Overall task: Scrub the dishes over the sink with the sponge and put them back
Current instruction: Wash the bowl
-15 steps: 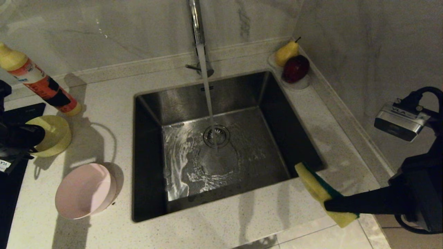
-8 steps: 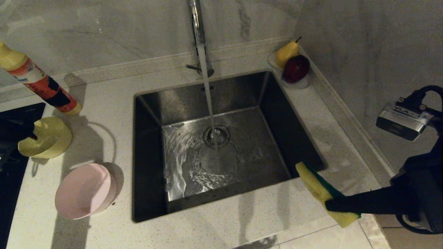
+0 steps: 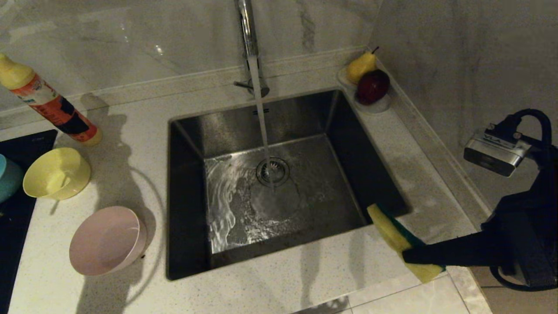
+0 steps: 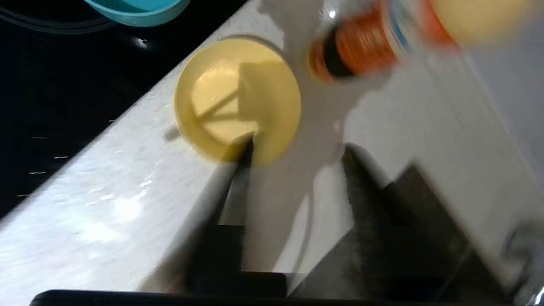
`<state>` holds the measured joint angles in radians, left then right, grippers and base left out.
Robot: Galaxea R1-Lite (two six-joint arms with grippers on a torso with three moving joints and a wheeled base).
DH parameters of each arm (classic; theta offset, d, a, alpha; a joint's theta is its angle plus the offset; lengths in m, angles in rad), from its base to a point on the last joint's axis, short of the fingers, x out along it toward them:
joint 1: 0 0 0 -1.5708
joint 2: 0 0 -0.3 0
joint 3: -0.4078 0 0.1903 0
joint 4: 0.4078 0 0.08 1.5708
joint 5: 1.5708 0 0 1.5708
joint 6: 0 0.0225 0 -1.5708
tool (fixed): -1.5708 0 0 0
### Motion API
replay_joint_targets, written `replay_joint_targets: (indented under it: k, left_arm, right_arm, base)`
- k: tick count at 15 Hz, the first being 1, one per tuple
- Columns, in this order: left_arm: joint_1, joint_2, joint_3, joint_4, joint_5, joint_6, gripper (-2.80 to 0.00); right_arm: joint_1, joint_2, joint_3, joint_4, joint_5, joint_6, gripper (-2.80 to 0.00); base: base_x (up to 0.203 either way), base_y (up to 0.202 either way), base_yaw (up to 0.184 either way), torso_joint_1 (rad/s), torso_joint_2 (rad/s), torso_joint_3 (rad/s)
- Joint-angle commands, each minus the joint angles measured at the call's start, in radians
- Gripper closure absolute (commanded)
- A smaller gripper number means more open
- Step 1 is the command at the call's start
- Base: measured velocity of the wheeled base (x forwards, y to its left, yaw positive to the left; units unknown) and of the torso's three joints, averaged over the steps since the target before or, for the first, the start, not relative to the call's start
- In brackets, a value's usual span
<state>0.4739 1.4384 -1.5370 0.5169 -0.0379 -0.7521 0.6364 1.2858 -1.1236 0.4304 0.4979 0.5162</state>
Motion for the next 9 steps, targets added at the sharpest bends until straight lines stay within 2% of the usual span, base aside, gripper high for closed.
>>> replay_joint_targets:
  k: [1, 3, 6, 7, 9]
  left_arm:
    - [-0.041, -0.105, 0.010, 0.085, -0.002, 0.094, 0.00]
    - [-0.087, -0.155, 0.064, 0.130, -0.002, 0.181, 0.00]
    - [-0.116, -0.195, 0.223, 0.133, -0.018, 0.308, 0.00]
    - [-0.120, -0.198, 0.272, 0.132, -0.023, 0.340, -2.80]
    - [-0.122, -0.192, 0.348, 0.131, -0.024, 0.386, -2.80]
  right_arm:
    - [0.000, 0.017, -0.006, 0.002, 0.002, 0.002, 0.00]
    - [-0.004, 0.018, -0.010, 0.002, -0.001, 0.008, 0.00]
    - [-0.067, 0.029, -0.059, 0.005, 0.004, 0.010, 0.00]
    - [-0.073, 0.032, -0.067, 0.005, 0.002, 0.010, 0.00]
    - [-0.073, 0.036, -0.065, 0.005, 0.002, 0.010, 0.00]
  base:
    - [0.000, 0.000, 0.000, 0.000, 0.00, 0.000]
    - [0.000, 0.000, 0.000, 0.000, 0.00, 0.000]
    - [0.000, 0.000, 0.000, 0.000, 0.00, 0.000]
    - [0.000, 0.000, 0.000, 0.000, 0.00, 0.000]
    - [0.000, 0.000, 0.000, 0.000, 0.00, 0.000]
